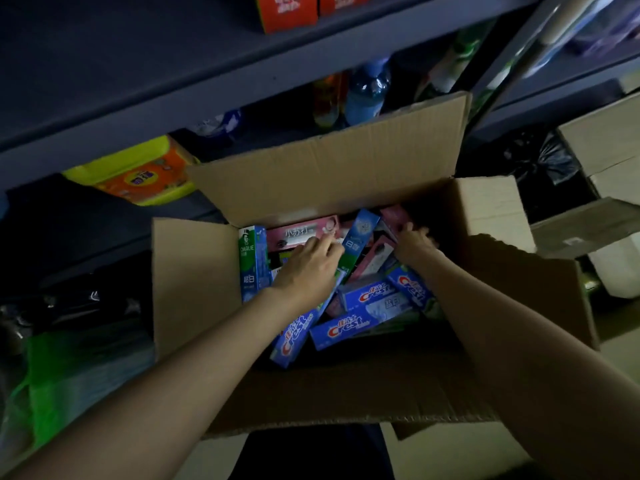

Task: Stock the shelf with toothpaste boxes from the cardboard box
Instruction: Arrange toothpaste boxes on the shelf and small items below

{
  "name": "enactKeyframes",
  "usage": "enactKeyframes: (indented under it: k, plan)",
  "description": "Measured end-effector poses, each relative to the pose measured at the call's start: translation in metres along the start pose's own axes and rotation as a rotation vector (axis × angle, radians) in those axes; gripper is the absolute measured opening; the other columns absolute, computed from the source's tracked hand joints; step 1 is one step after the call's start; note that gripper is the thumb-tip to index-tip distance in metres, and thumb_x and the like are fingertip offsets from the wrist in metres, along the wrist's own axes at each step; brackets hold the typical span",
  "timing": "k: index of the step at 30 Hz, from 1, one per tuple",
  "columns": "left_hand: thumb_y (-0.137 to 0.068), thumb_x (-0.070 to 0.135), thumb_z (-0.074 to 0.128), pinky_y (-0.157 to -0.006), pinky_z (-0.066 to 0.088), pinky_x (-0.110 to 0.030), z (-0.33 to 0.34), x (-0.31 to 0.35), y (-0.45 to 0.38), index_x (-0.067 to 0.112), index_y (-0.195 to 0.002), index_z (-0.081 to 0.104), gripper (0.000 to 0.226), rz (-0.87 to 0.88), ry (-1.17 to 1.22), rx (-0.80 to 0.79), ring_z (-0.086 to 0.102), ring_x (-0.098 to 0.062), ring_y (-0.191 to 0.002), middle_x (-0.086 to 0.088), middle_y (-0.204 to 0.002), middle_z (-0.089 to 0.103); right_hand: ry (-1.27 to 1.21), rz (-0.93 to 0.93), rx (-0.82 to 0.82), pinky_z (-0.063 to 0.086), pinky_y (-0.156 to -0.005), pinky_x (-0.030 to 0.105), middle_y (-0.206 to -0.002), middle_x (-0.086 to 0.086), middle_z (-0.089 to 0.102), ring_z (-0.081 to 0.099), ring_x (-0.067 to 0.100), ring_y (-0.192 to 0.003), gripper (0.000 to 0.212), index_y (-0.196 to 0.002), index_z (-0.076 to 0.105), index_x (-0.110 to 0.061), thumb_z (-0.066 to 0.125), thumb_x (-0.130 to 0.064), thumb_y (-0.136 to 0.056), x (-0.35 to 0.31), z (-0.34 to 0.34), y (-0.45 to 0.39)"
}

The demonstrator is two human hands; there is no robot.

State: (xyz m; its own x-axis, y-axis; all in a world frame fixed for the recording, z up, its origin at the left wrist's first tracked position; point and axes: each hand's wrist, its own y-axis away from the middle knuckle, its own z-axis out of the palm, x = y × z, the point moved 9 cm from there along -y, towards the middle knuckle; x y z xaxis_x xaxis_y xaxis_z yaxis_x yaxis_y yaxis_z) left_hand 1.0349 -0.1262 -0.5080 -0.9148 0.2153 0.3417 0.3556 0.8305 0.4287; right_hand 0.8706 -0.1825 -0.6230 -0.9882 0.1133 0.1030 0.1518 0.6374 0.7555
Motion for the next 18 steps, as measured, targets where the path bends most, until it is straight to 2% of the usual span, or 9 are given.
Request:
enactKeyframes:
  k: [2,6,9,11,15,16,18]
  plan:
    - [-0.089,0.002,0.039,-0.104,0.032,-0.036,0.010,0.002,-0.006,0.006,-0.131,0.038,0.041,0.008,-0.006,-0.006,0.035,-0.026,-0.125,-0.010,-0.137,0.035,0.043,0.044,0.033,0.027,-0.108,0.047,-0.147,0.026,0.024,0.028,0.041,-0.133,0.064,-0.148,0.012,-0.009,0.047,-0.025,-0.096,0.004,0.002,-0.008]
    - [-0.088,0.000,0.041,-0.098,0.035,-0.036,0.022,0.001,-0.002,0.006,-0.128,0.040,0.040,-0.006,-0.006,-0.030,0.038,-0.027,-0.121,-0.011,-0.134,0.036,0.114,0.051,0.224,0.035,-0.102,0.040,-0.139,0.024,0.033,0.035,0.036,-0.127,0.055,-0.138,0.031,-0.001,0.051,-0.024,-0.092,0.008,-0.016,0.009]
    - [-0.091,0.006,0.042,-0.103,0.033,-0.035,0.008,0.008,0.010,0.008,-0.132,0.036,0.041,0.013,-0.021,-0.057,0.036,-0.026,-0.124,-0.010,-0.136,0.034,0.139,-0.007,0.316,0.038,-0.099,0.037,-0.136,0.020,0.034,0.036,0.033,-0.124,0.052,-0.136,0.036,-0.001,0.054,-0.020,-0.091,0.002,-0.033,0.043]
    - [-0.092,0.011,0.045,-0.107,0.029,-0.036,-0.016,0.013,0.019,0.009,-0.139,0.027,0.050,0.007,-0.045,-0.056,0.029,-0.026,-0.130,-0.009,-0.143,0.026,0.146,-0.157,0.339,0.039,-0.099,0.038,-0.135,0.017,0.032,0.034,0.031,-0.124,0.051,-0.136,0.036,-0.005,0.054,-0.015,-0.090,-0.014,-0.050,0.075]
    - [-0.087,0.033,0.059,-0.108,0.025,-0.040,-0.088,0.027,0.039,0.014,-0.145,0.012,0.077,0.019,-0.213,-0.022,0.019,-0.026,-0.136,-0.004,-0.152,0.011,0.235,-0.635,0.416,0.044,-0.098,0.040,-0.130,0.012,0.032,0.033,0.029,-0.122,0.049,-0.130,0.040,-0.007,0.056,-0.012,-0.085,-0.063,-0.107,0.169]
    - [-0.086,0.040,0.058,-0.107,0.024,-0.040,-0.108,0.031,0.045,0.014,-0.145,0.013,0.079,0.023,-0.270,0.007,0.019,-0.025,-0.137,-0.004,-0.152,0.012,0.254,-0.715,0.462,0.044,-0.097,0.039,-0.129,0.012,0.034,0.033,0.028,-0.121,0.049,-0.129,0.041,-0.007,0.058,-0.012,-0.083,-0.071,-0.126,0.195]
    - [-0.084,0.051,0.055,-0.102,0.026,-0.036,-0.156,0.040,0.059,0.013,-0.138,0.027,0.071,0.030,-0.356,0.107,0.027,-0.024,-0.132,-0.004,-0.145,0.030,0.257,-0.817,0.541,0.042,-0.095,0.039,-0.124,0.012,0.038,0.035,0.028,-0.116,0.047,-0.125,0.045,-0.005,0.061,-0.018,-0.082,-0.079,-0.168,0.245]
